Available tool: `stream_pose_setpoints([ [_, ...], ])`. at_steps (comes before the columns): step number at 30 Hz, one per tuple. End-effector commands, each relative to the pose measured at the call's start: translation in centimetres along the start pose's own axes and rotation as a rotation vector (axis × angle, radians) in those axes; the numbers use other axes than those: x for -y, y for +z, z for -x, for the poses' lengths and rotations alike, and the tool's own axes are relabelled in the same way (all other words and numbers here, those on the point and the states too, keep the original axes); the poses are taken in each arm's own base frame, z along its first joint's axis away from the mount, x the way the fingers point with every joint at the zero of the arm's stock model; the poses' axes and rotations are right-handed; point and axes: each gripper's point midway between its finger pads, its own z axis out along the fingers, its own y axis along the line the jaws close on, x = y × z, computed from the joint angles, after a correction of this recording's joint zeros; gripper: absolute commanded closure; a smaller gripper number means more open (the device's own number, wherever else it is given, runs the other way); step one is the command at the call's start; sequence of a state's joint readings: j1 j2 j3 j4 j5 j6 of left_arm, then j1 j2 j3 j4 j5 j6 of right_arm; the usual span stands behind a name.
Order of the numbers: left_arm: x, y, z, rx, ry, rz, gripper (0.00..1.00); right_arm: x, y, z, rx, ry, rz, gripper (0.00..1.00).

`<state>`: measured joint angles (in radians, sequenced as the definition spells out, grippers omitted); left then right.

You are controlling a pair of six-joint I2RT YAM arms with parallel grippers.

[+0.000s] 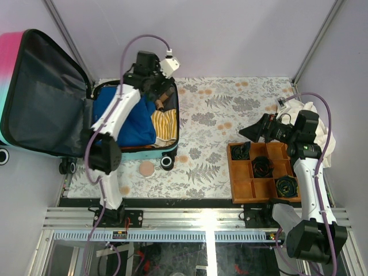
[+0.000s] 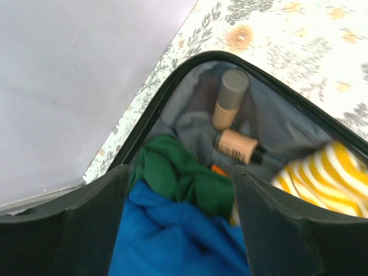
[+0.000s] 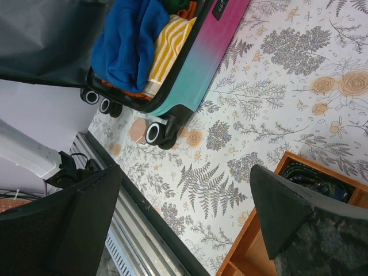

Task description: Pack the luggage

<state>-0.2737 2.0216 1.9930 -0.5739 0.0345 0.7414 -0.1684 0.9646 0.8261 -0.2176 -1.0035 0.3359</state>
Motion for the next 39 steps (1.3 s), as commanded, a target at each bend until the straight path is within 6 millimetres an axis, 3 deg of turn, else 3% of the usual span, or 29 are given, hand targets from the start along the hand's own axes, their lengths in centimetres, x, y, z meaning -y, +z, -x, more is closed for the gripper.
stream_pose_setpoints([
  [1,1.7,-8.9,2.8,0.131,0.000,-0.098,0.23,-0.4,-0.2,1.3,0.031,-0.063,0.006,0.00],
  [7,6.3,-16.9,0.8,0.137,0.022,-0.251,0.01,-0.4,-0.2,1.3,0.026,-0.067,0.006,0.00],
  [12,11.0,-21.5,-2.6,0.108,0.079,-0.400,0.00,-0.3,-0.2,1.0,0.022,-0.067,0.003,0.00],
  [14,13.4,-23.0,-4.9,0.066,0.108,-0.485,0.00,-0.3,-0.2,1.0,0.020,-0.069,0.001,0.00],
  [20,19.6,-26.6,-10.3,0.014,0.222,-0.694,0.00,0.2,-0.1,0.7,0.008,-0.053,-0.008,0.00],
  [26,24.1,-27.3,-15.3,-0.007,0.398,-0.761,0.01,0.9,0.7,0.4,-0.034,-0.049,-0.034,0.00],
  [31,26.2,-26.8,-17.1,0.045,0.520,-0.786,0.02,0.8,2.1,-0.6,-0.121,-0.095,-0.041,0.00],
  [39,28.0,-24.1,-19.6,0.013,0.664,-0.823,0.03,1.0,3.6,-1.0,-0.186,-0.118,-0.030,0.00],
])
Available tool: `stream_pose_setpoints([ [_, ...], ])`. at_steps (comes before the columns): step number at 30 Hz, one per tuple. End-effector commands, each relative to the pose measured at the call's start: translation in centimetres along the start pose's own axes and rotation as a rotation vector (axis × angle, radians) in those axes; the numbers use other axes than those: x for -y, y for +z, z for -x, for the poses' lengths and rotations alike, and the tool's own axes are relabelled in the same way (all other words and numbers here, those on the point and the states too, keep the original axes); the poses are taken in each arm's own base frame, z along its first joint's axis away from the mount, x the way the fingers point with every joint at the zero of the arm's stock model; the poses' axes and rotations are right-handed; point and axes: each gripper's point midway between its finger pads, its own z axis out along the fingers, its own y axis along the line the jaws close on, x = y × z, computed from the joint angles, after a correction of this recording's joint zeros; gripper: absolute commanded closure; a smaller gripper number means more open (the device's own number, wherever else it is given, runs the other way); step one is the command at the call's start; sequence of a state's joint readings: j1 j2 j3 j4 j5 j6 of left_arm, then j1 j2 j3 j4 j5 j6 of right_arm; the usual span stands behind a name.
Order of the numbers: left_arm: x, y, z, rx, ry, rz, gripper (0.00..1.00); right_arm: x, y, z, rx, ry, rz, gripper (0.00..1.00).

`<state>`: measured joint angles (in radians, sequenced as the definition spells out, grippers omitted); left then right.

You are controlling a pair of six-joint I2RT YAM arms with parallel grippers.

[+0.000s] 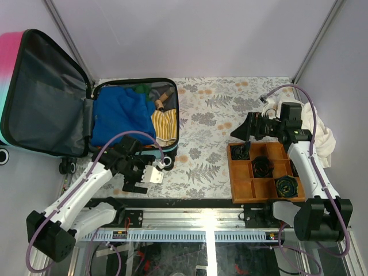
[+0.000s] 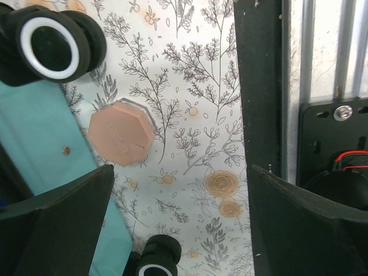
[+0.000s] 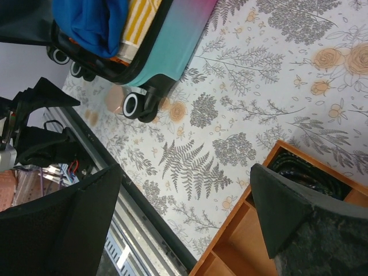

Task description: Pack the luggage

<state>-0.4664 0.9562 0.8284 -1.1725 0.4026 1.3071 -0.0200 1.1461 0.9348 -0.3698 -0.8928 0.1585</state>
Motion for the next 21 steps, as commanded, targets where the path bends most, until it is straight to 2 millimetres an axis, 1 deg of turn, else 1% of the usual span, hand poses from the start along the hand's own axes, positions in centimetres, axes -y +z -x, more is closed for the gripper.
stream_pose_setpoints([
  [1,-1.9,1.4,-0.7,-0.044,0.142,0.046,0.03,-0.4,0.0,1.5,0.007,-0.078,-0.009,0.00],
  [5,-2.6,2.1,-1.6,-0.097,0.217,0.058,0.03,-0.4,-0.1,1.3,0.013,-0.081,-0.006,0.00],
  [10,-3.8,3.0,-2.1,-0.155,0.325,0.073,0.03,-0.6,-0.2,1.0,0.014,-0.079,0.002,0.00],
  [13,-4.4,3.7,-2.6,-0.197,0.371,0.051,0.03,-0.8,-0.1,1.2,0.016,-0.077,0.010,0.00],
  [16,-5.0,4.3,-2.7,-0.218,0.412,0.032,0.04,-0.8,-0.1,1.3,0.017,-0.077,0.013,0.00],
  [21,-5.3,5.4,-3.2,-0.261,0.473,-0.022,0.07,-0.9,-0.1,1.0,0.016,-0.073,0.019,0.00],
])
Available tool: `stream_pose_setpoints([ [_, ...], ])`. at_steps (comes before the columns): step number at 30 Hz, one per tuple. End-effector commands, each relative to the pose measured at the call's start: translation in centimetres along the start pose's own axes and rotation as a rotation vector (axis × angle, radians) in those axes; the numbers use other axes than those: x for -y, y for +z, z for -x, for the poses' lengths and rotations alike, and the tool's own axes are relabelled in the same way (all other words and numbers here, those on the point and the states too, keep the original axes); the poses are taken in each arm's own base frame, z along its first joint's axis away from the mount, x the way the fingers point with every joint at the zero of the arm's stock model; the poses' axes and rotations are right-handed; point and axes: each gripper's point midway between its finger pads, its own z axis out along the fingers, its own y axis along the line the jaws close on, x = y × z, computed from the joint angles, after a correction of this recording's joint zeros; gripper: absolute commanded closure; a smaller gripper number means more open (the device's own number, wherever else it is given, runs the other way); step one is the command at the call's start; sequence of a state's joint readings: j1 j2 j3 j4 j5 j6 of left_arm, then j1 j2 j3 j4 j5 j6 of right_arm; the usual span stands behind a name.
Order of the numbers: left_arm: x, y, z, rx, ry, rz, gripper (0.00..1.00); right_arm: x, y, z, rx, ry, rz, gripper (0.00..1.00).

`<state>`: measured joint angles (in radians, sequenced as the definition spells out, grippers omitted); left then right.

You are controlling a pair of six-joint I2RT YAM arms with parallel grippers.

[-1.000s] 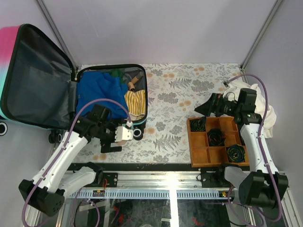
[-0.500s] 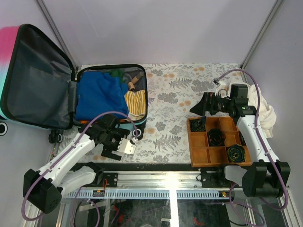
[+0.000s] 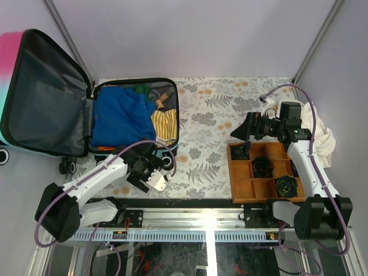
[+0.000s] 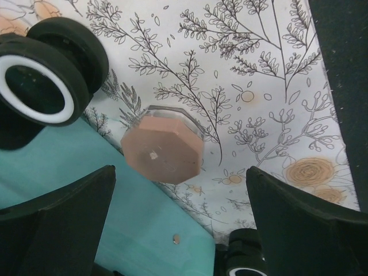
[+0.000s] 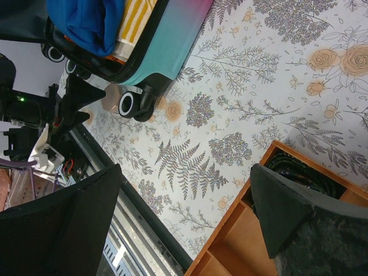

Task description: Pack the luggage

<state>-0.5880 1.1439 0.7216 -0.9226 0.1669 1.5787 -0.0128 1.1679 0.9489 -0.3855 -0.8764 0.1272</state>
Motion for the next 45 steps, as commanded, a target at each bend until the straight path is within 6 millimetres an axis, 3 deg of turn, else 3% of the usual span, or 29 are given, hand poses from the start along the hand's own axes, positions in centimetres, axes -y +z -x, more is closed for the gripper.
stream_pose_setpoints([
  [1,-1.5,0.9,-0.8,-0.063,0.109,0.004,0.08,-1.4,-0.5,1.1,0.035,-0.058,0.032,0.00],
  [12,-1.5,3.5,-2.5,-0.146,0.159,-0.067,0.14,-1.6,-0.5,1.0,0.037,-0.057,0.040,0.00],
  [19,-0.3,4.0,-2.7,-0.149,0.155,-0.096,0.31,-1.6,-0.5,1.0,0.039,-0.058,0.042,0.00],
  [24,0.6,2.6,-1.3,-0.098,0.139,-0.082,0.50,-1.6,-0.5,1.0,0.042,-0.061,0.040,0.00],
  [30,0.2,-2.0,2.3,0.039,0.076,0.000,0.57,-1.8,-0.7,1.1,0.047,-0.065,0.042,0.00],
  [33,-1.7,-5.6,4.0,0.098,0.018,0.094,0.58,-2.0,-0.7,1.1,0.049,-0.063,0.046,0.00],
  [35,-5.3,-9.8,4.9,0.118,-0.056,0.207,0.60,-2.0,-0.7,1.2,0.050,-0.060,0.050,0.00],
  [37,-7.7,-11.6,4.8,0.137,-0.096,0.260,0.60,-2.0,-0.7,1.2,0.051,-0.062,0.052,0.00],
  [41,-13.9,-14.8,3.4,0.200,-0.204,0.373,0.61,-2.1,-0.8,1.1,0.052,-0.065,0.053,0.00],
  [45,-19.8,-15.8,0.5,0.225,-0.315,0.415,0.60,-2.3,-0.9,1.0,0.054,-0.068,0.057,0.00],
])
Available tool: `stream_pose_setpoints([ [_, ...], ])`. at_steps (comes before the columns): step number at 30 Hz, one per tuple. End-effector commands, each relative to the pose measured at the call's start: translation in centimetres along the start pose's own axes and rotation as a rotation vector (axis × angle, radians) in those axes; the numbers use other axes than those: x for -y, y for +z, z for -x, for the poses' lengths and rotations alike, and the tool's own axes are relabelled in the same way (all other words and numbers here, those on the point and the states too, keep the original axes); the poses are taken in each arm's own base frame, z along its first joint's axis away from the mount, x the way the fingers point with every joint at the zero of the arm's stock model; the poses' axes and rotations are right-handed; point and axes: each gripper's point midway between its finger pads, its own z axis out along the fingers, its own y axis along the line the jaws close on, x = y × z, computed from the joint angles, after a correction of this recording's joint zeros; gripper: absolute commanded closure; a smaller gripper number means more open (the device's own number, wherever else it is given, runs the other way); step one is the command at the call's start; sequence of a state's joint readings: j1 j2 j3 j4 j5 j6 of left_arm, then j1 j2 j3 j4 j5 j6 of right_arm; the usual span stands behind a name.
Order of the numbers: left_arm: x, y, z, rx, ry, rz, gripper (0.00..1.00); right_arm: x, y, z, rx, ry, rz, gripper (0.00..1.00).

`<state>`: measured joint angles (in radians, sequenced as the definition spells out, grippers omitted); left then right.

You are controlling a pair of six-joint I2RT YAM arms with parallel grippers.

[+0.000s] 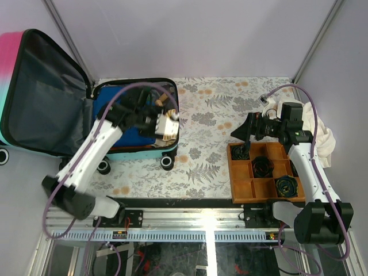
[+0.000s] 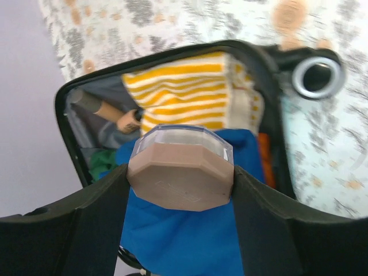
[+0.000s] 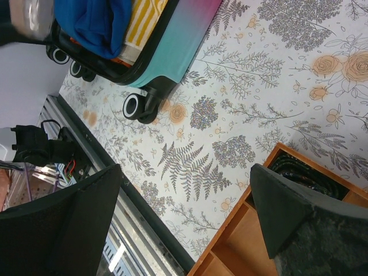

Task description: Pack the luggage

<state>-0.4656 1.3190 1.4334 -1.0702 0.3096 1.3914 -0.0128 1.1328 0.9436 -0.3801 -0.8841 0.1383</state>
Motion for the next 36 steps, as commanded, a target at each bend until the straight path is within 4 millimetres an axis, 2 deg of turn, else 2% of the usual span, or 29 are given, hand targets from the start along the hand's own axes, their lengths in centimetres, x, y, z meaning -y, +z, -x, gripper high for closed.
stream_pose_setpoints([
  [1,-5.9,1.8,-1.0,0.066,-0.150,0.031,0.60,-1.6,-0.4,0.8,0.033,-0.051,0.050,0.00],
  [4,-9.0,4.5,-3.1,0.063,-0.232,0.013,0.60,-1.8,-0.5,0.9,0.032,-0.048,0.057,0.00],
  [8,-12.9,7.4,-4.8,0.046,-0.295,0.049,0.60,-2.0,-0.4,1.0,0.031,-0.038,0.067,0.00],
  [14,-15.7,12.2,-9.0,-0.024,-0.337,0.103,0.60,-2.0,-0.4,1.0,0.028,-0.032,0.070,0.00],
  [19,-16.8,14.6,-12.2,-0.072,-0.337,0.112,0.60,-1.8,-0.3,0.8,0.027,-0.034,0.066,0.00],
  [25,-16.8,16.4,-15.2,-0.099,-0.363,0.110,0.59,-1.5,-0.1,0.8,0.022,-0.031,0.065,0.00],
  [30,-16.6,17.1,-15.5,-0.093,-0.405,0.114,0.51,-1.4,0.0,0.7,0.019,-0.028,0.065,0.00],
  [36,-17.8,15.4,-14.8,-0.079,-0.493,0.194,0.18,-1.5,-0.1,0.7,0.021,-0.029,0.061,0.00],
])
